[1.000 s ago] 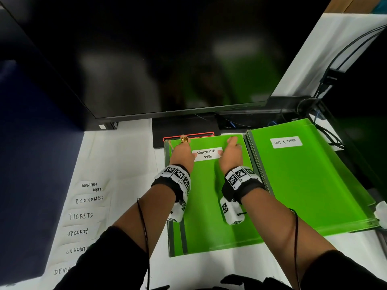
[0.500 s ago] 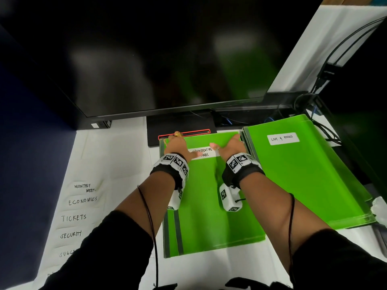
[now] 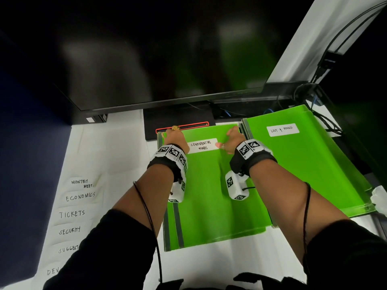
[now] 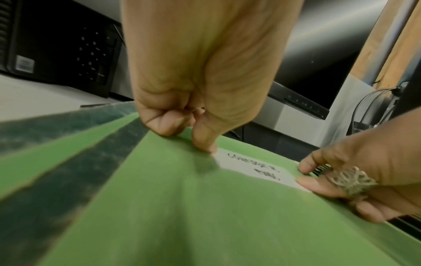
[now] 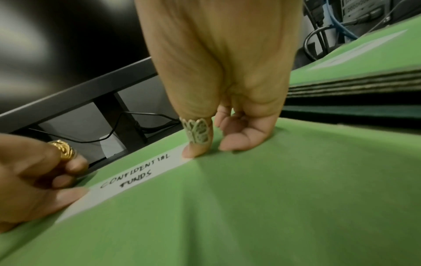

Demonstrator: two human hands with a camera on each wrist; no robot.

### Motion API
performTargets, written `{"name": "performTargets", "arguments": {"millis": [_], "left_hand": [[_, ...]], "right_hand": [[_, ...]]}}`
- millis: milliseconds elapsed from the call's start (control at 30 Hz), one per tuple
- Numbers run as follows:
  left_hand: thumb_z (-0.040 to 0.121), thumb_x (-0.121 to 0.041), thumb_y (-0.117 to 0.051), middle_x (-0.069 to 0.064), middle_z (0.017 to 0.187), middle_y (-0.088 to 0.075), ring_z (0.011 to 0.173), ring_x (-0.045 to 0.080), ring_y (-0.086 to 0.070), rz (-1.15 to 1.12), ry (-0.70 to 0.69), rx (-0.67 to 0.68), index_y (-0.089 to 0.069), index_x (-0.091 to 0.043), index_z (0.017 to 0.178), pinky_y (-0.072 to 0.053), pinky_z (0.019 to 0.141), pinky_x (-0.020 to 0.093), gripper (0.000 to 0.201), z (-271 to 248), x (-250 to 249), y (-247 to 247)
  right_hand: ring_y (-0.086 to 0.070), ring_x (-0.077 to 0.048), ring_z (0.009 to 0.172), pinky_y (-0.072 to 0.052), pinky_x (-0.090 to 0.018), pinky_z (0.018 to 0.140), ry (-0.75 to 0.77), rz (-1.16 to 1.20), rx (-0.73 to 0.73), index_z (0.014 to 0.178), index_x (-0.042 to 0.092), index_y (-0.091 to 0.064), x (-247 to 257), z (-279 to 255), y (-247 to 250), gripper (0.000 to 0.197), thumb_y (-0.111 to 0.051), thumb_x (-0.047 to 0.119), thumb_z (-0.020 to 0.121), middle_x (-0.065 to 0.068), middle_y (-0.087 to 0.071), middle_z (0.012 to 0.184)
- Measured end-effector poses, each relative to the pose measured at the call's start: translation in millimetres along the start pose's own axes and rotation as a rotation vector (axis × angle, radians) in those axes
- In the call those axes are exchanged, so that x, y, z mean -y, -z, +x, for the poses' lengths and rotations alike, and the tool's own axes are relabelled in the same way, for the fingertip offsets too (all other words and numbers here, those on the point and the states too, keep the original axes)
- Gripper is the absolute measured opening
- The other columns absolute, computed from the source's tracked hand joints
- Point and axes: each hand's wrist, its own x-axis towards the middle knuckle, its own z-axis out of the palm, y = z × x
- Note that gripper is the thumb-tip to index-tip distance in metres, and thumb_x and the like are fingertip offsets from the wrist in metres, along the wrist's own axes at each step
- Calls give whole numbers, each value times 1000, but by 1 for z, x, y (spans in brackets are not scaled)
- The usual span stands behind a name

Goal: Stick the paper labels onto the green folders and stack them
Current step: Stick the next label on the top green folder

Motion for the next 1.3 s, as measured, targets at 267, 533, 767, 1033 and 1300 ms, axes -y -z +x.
{"name": "performTargets", "arguments": {"millis": [267, 533, 767, 1033, 1300], "left_hand": [[69, -66, -66, 19, 143, -24, 132, 34, -35, 25, 21, 173, -30, -1, 141, -41, 106, 37, 104, -2, -1, 3], [73, -65, -63, 23, 148, -23, 135, 33, -31, 90, 9, 113, -29, 2, 141, -41, 103, 37, 101, 1, -4, -1], [85, -37, -66, 16, 142, -39, 130, 29, -42, 50, -20, 140, -35, 0, 139, -40, 102, 33, 72, 12, 10, 10], [74, -70, -57, 14, 125, -52, 114, 28, -53, 33, -75, 87, -45, 0, 127, -47, 86, 32, 89, 5, 9, 8], [83, -63, -53, 16, 126, -49, 114, 27, -51, 114, -90, -9, -46, 1, 127, -45, 90, 33, 78, 5, 8, -1]], "right_hand": [[-44, -30, 126, -38, -36, 101, 60, -50, 100, 135, 9, -28, -5, -10, 9, 82, -76, 36, 75, -12, -42, 138], [-41, -30, 132, -36, -39, 109, 48, -63, 61, 140, 5, -23, -2, -9, 4, 93, -80, 33, 71, -13, -40, 142], [-58, -25, 97, -49, -37, 90, 101, -81, 77, 125, 15, -36, -11, -4, 11, 51, -68, 21, 85, -11, -56, 119], [-46, -34, 128, -43, -43, 103, 63, -76, -30, 144, 3, -15, 0, -10, -2, 103, -64, 61, 75, -17, -40, 144], [-58, -34, 109, -47, -39, 83, 87, -77, -157, 133, 2, -28, 1, -5, -10, 72, -57, 49, 87, -17, -59, 118]]}}
